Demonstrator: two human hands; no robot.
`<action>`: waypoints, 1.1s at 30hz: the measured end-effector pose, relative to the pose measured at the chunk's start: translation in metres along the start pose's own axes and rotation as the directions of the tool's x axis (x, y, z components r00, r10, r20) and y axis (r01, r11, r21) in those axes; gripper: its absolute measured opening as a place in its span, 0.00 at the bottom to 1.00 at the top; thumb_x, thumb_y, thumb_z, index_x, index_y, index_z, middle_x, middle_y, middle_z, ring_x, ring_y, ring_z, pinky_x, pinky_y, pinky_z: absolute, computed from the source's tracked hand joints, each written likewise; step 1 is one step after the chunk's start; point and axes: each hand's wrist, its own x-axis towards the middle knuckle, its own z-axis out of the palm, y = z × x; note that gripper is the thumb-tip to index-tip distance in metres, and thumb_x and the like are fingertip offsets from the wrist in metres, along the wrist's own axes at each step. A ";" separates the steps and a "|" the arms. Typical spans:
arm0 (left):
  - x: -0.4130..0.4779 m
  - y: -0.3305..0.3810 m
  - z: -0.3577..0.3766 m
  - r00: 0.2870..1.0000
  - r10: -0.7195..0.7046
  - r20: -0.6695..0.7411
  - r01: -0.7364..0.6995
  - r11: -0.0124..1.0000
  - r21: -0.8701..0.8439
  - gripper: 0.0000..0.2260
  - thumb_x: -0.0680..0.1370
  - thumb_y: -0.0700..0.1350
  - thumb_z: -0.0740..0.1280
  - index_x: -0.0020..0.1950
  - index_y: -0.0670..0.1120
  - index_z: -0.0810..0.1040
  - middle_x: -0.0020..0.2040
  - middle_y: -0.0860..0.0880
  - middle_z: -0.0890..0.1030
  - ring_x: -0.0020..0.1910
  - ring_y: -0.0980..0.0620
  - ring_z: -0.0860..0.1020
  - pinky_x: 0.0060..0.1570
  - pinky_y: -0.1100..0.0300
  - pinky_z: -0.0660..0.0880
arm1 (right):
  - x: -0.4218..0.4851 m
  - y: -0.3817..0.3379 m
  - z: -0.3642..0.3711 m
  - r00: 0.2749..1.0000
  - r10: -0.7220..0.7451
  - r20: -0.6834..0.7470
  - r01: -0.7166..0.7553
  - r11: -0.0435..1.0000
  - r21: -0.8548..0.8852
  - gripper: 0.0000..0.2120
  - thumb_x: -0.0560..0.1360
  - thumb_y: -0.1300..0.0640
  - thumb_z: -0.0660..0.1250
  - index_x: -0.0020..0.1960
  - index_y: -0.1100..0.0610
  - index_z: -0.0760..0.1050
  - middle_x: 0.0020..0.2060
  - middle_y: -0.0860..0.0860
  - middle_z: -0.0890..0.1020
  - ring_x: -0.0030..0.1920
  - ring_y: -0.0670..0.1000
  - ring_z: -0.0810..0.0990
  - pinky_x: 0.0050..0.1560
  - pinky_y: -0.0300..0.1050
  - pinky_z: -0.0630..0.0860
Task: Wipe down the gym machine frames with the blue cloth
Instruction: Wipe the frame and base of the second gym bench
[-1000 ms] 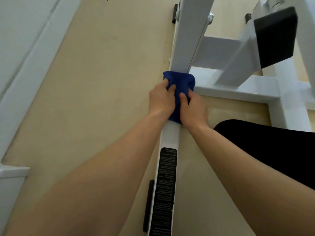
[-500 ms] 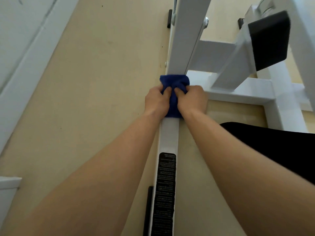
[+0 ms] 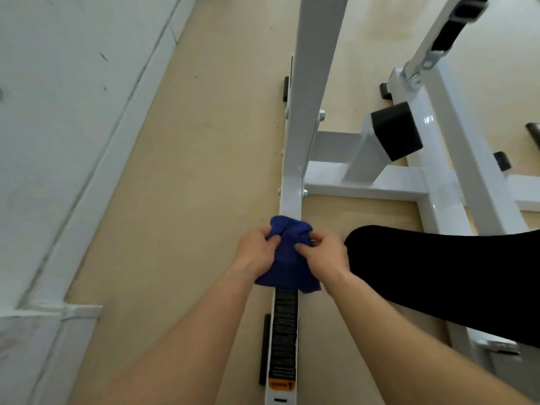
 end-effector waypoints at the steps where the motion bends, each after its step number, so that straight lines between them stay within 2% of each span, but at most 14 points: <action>1: -0.004 0.007 -0.008 1.000 0.017 -0.021 -0.018 0.999 -0.031 0.08 0.82 0.44 0.62 0.48 0.48 0.80 0.39 0.52 0.80 0.41 0.52 0.77 0.34 0.64 0.67 | -0.003 -0.008 -0.007 1.000 -0.023 0.011 0.023 1.000 0.008 0.04 0.77 0.58 0.69 0.47 0.49 0.79 0.40 0.45 0.81 0.42 0.46 0.79 0.49 0.48 0.78; 6: -0.014 0.053 -0.041 0.983 0.095 -0.158 -0.116 0.985 -0.132 0.07 0.81 0.46 0.64 0.49 0.47 0.82 0.43 0.50 0.84 0.45 0.50 0.81 0.43 0.56 0.75 | -0.013 -0.062 -0.035 0.973 -0.221 -0.066 0.222 0.975 0.013 0.03 0.76 0.53 0.70 0.45 0.47 0.81 0.41 0.44 0.84 0.46 0.48 0.82 0.49 0.50 0.80; 8: -0.018 0.074 -0.054 0.967 0.143 -0.212 -0.175 0.974 -0.142 0.08 0.80 0.47 0.65 0.49 0.48 0.83 0.43 0.49 0.84 0.45 0.49 0.82 0.46 0.51 0.77 | -0.019 -0.087 -0.052 0.945 -0.310 -0.105 0.313 0.950 0.011 0.03 0.78 0.53 0.68 0.48 0.46 0.80 0.43 0.45 0.83 0.47 0.47 0.81 0.46 0.44 0.78; 10: -0.023 0.099 -0.066 0.936 0.213 -0.279 -0.254 0.960 -0.120 0.09 0.80 0.48 0.64 0.47 0.48 0.82 0.41 0.49 0.84 0.42 0.49 0.82 0.44 0.50 0.77 | -0.028 -0.116 -0.069 0.904 -0.401 -0.148 0.409 0.912 0.027 0.04 0.79 0.54 0.67 0.49 0.46 0.79 0.42 0.44 0.82 0.46 0.45 0.80 0.43 0.38 0.75; 14: -0.024 0.160 -0.090 0.804 0.365 -0.469 -0.427 0.904 -0.029 0.09 0.81 0.48 0.62 0.44 0.49 0.79 0.36 0.55 0.80 0.35 0.57 0.76 0.35 0.62 0.68 | -0.034 -0.176 -0.095 0.800 -0.493 -0.342 0.547 0.833 0.080 0.05 0.78 0.54 0.68 0.48 0.44 0.79 0.42 0.42 0.83 0.45 0.43 0.81 0.47 0.41 0.79; 17: -0.013 0.213 -0.108 0.684 0.408 -0.604 -0.523 0.852 -0.016 0.10 0.82 0.47 0.60 0.56 0.50 0.81 0.42 0.59 0.80 0.40 0.60 0.77 0.36 0.75 0.67 | -0.028 -0.219 -0.106 0.702 -0.499 -0.508 0.627 0.772 0.107 0.08 0.78 0.53 0.67 0.54 0.48 0.82 0.47 0.43 0.85 0.48 0.43 0.82 0.53 0.45 0.80; 18: -0.009 0.228 -0.112 0.665 0.394 -0.635 -0.528 0.849 -0.027 0.11 0.83 0.46 0.59 0.59 0.51 0.81 0.44 0.58 0.81 0.41 0.60 0.77 0.37 0.77 0.68 | -0.027 -0.232 -0.109 0.682 -0.491 -0.542 0.639 0.760 0.116 0.09 0.78 0.53 0.66 0.55 0.49 0.83 0.48 0.44 0.85 0.48 0.43 0.82 0.54 0.45 0.80; 20: -0.002 0.246 -0.113 0.672 0.372 -0.640 -0.528 0.847 -0.062 0.10 0.83 0.45 0.58 0.54 0.50 0.80 0.41 0.57 0.80 0.40 0.58 0.77 0.34 0.77 0.67 | -0.022 -0.247 -0.110 0.658 -0.503 -0.560 0.656 0.748 0.099 0.09 0.79 0.53 0.64 0.52 0.50 0.84 0.45 0.44 0.86 0.44 0.43 0.82 0.51 0.43 0.80; 22: 0.003 0.249 -0.106 0.701 0.384 -0.601 -0.525 0.848 -0.071 0.10 0.83 0.44 0.57 0.46 0.50 0.75 0.35 0.56 0.77 0.35 0.59 0.75 0.32 0.75 0.66 | -0.017 -0.250 -0.105 0.658 -0.529 -0.536 0.659 0.749 0.070 0.11 0.80 0.53 0.62 0.45 0.49 0.82 0.38 0.44 0.84 0.39 0.42 0.81 0.43 0.41 0.77; 23: 0.006 0.246 -0.100 0.715 0.388 -0.581 -0.516 0.854 -0.066 0.09 0.83 0.43 0.57 0.46 0.50 0.74 0.35 0.55 0.76 0.34 0.59 0.74 0.31 0.75 0.66 | -0.015 -0.247 -0.102 0.665 -0.542 -0.514 0.663 0.746 0.071 0.12 0.81 0.53 0.60 0.45 0.49 0.81 0.37 0.44 0.83 0.38 0.42 0.80 0.42 0.39 0.75; 25: 0.012 0.234 -0.092 0.745 0.386 -0.544 -0.480 0.877 -0.035 0.08 0.83 0.42 0.55 0.48 0.49 0.73 0.35 0.54 0.76 0.33 0.59 0.73 0.30 0.75 0.66 | -0.008 -0.237 -0.095 0.691 -0.565 -0.450 0.666 0.740 0.094 0.13 0.83 0.52 0.57 0.54 0.49 0.81 0.41 0.44 0.83 0.42 0.41 0.80 0.46 0.39 0.77; 28: 0.021 0.222 -0.091 0.779 0.369 -0.508 -0.396 0.916 0.059 0.09 0.83 0.42 0.55 0.46 0.46 0.72 0.35 0.53 0.75 0.34 0.56 0.73 0.29 0.70 0.65 | 0.004 -0.221 -0.087 0.771 -0.547 -0.327 0.608 0.785 0.121 0.17 0.84 0.51 0.51 0.63 0.50 0.77 0.48 0.48 0.83 0.49 0.47 0.80 0.56 0.50 0.78; 31: 0.022 0.221 -0.094 0.727 0.378 -0.572 -0.334 0.924 0.187 0.09 0.82 0.46 0.58 0.45 0.49 0.75 0.37 0.52 0.77 0.37 0.49 0.76 0.32 0.61 0.65 | 0.009 -0.215 -0.084 0.829 -0.522 -0.199 0.555 0.812 0.181 0.23 0.81 0.45 0.48 0.72 0.46 0.69 0.60 0.50 0.80 0.60 0.52 0.78 0.64 0.57 0.73; 33: 0.016 0.222 -0.096 0.684 0.317 -0.657 -0.253 0.948 0.194 0.09 0.81 0.50 0.60 0.46 0.53 0.79 0.41 0.55 0.79 0.37 0.50 0.76 0.31 0.60 0.65 | 0.009 -0.213 -0.084 0.847 -0.513 -0.141 0.532 0.813 0.236 0.25 0.80 0.42 0.47 0.73 0.45 0.66 0.63 0.50 0.78 0.62 0.53 0.76 0.66 0.58 0.72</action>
